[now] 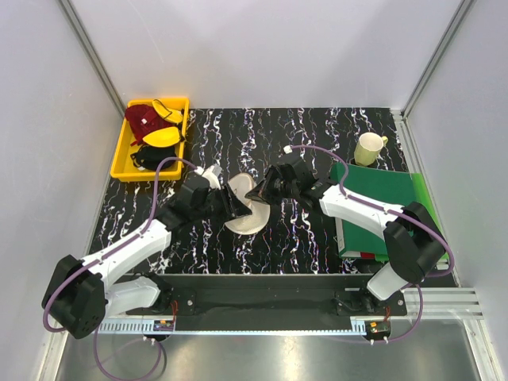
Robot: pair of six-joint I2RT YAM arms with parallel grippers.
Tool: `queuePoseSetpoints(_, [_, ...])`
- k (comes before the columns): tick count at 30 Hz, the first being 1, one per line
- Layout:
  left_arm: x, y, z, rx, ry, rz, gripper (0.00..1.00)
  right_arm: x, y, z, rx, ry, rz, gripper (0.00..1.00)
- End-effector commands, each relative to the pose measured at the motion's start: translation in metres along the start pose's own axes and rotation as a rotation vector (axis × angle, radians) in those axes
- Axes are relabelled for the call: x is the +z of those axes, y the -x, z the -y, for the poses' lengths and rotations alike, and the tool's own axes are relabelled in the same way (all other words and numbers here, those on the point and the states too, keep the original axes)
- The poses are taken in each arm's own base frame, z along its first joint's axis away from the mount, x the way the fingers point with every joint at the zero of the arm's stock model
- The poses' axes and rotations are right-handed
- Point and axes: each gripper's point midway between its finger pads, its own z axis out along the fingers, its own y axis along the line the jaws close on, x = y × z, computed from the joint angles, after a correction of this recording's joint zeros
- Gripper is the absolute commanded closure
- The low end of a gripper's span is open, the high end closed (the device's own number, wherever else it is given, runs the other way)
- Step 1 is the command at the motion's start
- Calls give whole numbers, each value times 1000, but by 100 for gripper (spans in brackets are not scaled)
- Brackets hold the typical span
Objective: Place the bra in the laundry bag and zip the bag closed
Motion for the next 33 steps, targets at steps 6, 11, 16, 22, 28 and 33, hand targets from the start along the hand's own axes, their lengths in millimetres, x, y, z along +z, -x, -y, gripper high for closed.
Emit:
queuePoseSetpoints(6, [-8, 36, 30, 80, -73, 122, 71, -10, -3, -24, -7, 88, -10, 100])
queuePoseSetpoints(11, [-7, 40, 26, 100, -35, 135, 84, -12, -5, -20, -4, 83, -14, 100])
queuePoseSetpoints(16, [-8, 43, 13, 130, 39, 139, 100, -17, -7, -16, -4, 79, -6, 100])
queuePoseSetpoints(22, [-16, 32, -21, 185, 160, 126, 100, -22, -2, -4, -17, 59, 16, 100])
queuePoseSetpoints(28, [-36, 15, -66, 238, 259, 126, 100, -27, 10, 1, -91, 88, -33, 100])
queuePoseSetpoints(33, [-48, 13, -53, 294, 189, 140, 100, -23, 22, 0, -233, 106, -95, 100])
